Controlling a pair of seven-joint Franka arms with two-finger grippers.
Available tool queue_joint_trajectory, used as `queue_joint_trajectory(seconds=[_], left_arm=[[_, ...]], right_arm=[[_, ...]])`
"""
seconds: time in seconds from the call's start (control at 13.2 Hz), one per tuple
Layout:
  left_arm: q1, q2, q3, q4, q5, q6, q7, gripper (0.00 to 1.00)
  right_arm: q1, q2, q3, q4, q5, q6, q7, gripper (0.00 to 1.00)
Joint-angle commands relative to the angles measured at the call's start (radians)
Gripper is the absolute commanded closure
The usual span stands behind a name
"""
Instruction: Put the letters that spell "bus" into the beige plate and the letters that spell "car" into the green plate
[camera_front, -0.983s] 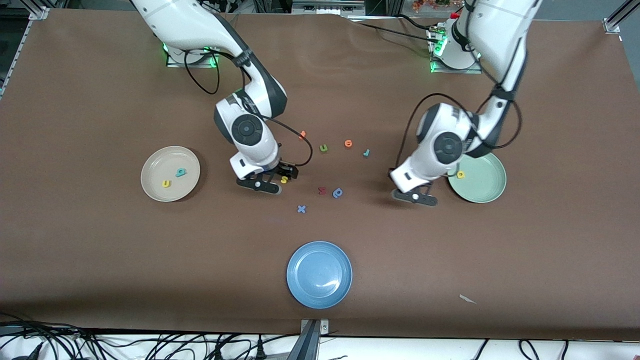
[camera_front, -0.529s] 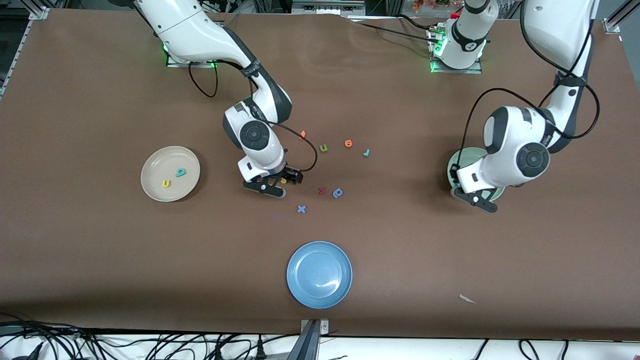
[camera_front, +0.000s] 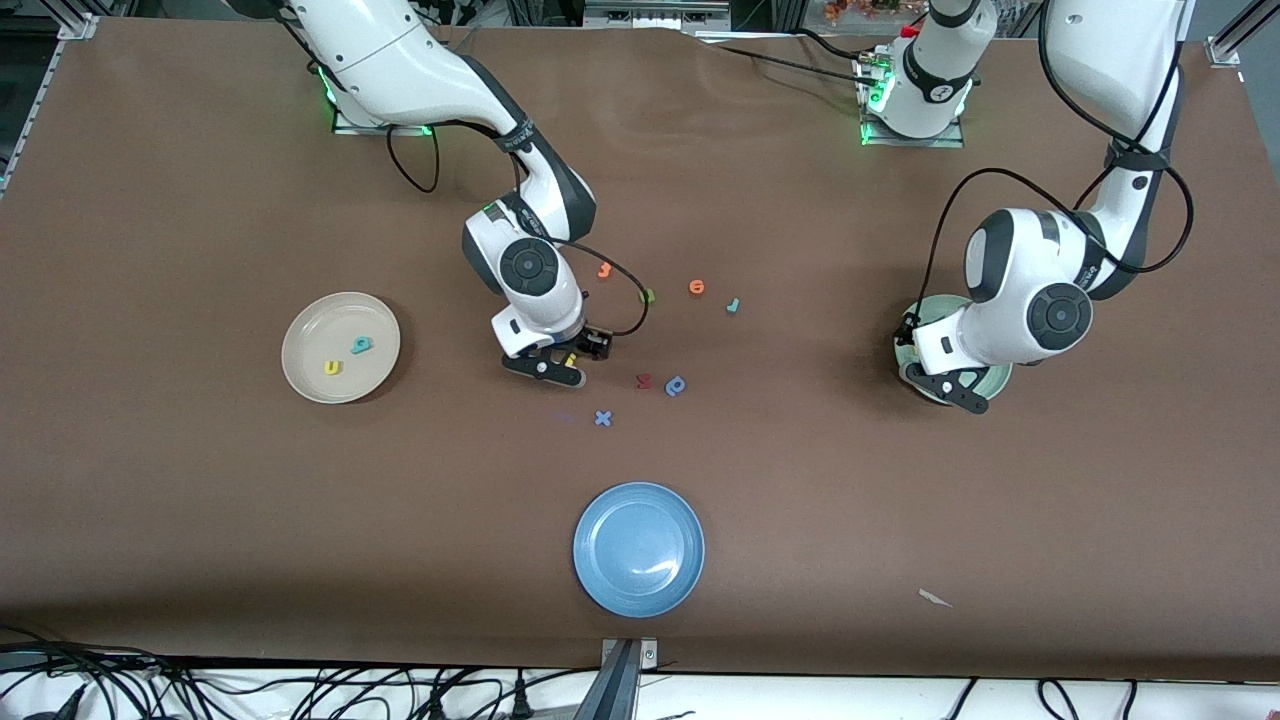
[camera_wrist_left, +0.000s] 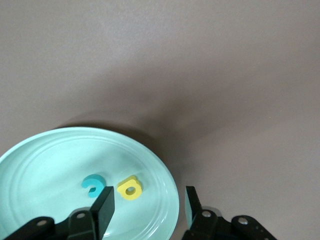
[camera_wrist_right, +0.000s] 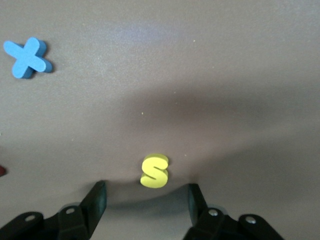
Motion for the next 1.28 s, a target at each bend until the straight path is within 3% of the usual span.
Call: queue_joint_trajectory(seconds=[0.0, 0.15, 0.3, 0.6, 0.76, 0.98, 1.21], left_arm=[[-0.013, -0.02, -0.09, 0.009, -0.047, -0.002, -0.086, 0.36], [-0.052, -0.003, -0.15, 0.011, -0.138, 0.017, -0.253, 0.37], [-0.087, 0.01, -0.208, 0.009, -0.145, 0.063, -0.382, 0.37], [-0.205, 0.059, -0.259, 0.0, -0.132, 0.143, -0.564, 0.37], [-0.228, 0.061, -0.264, -0.008, -0.131, 0.151, -0.579, 0.37], [-0.245, 0.082, -0.264, -0.035, -0.083, 0.194, -0.579, 0.37], [-0.254, 0.118, -0.264, -0.042, -0.08, 0.244, -0.581, 0.36]], right_arm=[[-0.003, 0.014, -0.005, 0.021, -0.039, -0.001, 0.0, 0.25], [-0.005, 0.012, -0.005, 0.021, -0.041, -0.001, 0.0, 0.27], [-0.005, 0.014, -0.005, 0.021, -0.041, -0.001, -0.001, 0.35], [-0.005, 0.014, -0.005, 0.021, -0.042, -0.002, -0.001, 0.76], [-0.005, 0.013, -0.005, 0.021, -0.042, -0.004, 0.0, 0.87], [-0.005, -0.019, -0.03, 0.021, -0.042, -0.031, -0.009, 0.88], [-0.008, -0.096, -0.07, 0.057, -0.042, -0.239, -0.052, 0.88]])
